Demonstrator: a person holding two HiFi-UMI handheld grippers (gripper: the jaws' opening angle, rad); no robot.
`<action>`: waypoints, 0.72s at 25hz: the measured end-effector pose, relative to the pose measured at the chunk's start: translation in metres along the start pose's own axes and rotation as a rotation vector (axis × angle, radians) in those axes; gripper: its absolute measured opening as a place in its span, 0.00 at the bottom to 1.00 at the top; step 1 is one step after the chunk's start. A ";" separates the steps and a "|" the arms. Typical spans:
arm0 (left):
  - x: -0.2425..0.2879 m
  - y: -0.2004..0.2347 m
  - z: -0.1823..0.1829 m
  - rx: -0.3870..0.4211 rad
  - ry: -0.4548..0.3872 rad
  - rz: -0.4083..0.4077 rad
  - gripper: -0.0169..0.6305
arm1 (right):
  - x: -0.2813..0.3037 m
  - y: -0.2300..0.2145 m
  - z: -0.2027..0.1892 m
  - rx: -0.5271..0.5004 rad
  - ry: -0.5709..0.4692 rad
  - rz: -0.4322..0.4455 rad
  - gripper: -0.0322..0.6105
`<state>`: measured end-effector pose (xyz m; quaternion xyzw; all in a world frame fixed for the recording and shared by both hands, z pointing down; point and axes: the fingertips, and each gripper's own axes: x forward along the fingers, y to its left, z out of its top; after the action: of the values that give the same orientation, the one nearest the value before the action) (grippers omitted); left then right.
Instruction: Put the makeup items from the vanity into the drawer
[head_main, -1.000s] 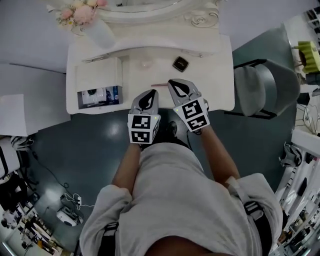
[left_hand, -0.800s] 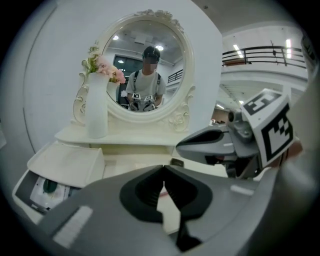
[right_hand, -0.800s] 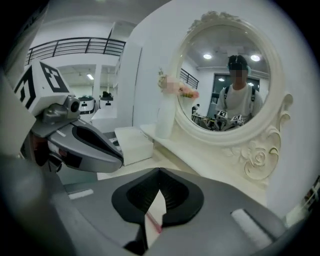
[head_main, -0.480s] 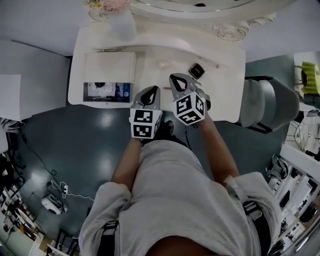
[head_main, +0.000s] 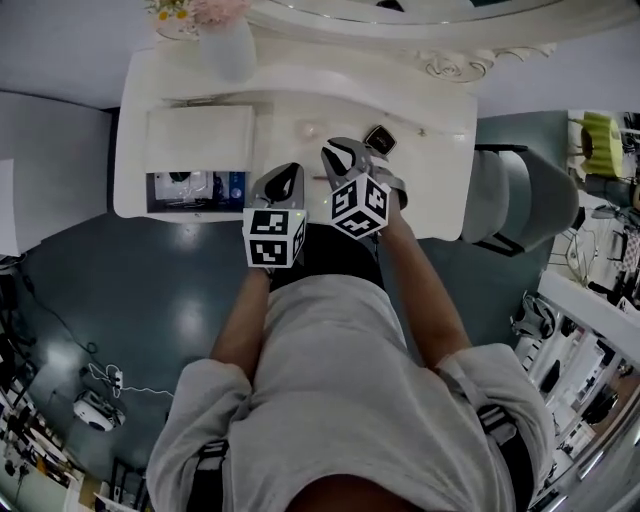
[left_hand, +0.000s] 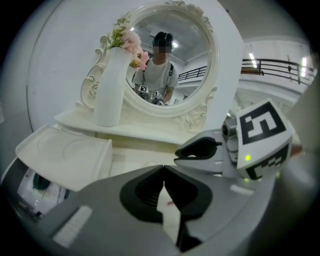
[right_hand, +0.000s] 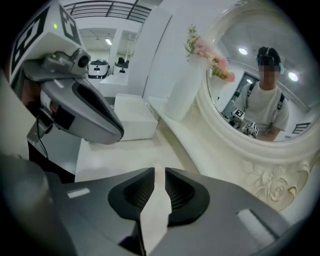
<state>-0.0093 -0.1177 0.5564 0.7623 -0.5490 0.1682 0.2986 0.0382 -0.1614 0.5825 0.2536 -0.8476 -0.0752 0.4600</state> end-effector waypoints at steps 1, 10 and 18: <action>0.000 0.001 0.000 -0.007 -0.003 0.015 0.03 | 0.005 0.000 -0.002 -0.032 0.003 0.008 0.17; -0.018 0.026 -0.005 -0.058 -0.036 0.178 0.03 | 0.062 0.005 -0.022 -0.296 0.060 0.080 0.33; -0.029 0.035 -0.015 -0.124 -0.062 0.275 0.03 | 0.087 0.017 -0.029 -0.386 0.071 0.142 0.38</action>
<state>-0.0511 -0.0943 0.5603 0.6649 -0.6664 0.1498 0.3022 0.0170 -0.1870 0.6694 0.1030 -0.8165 -0.1945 0.5337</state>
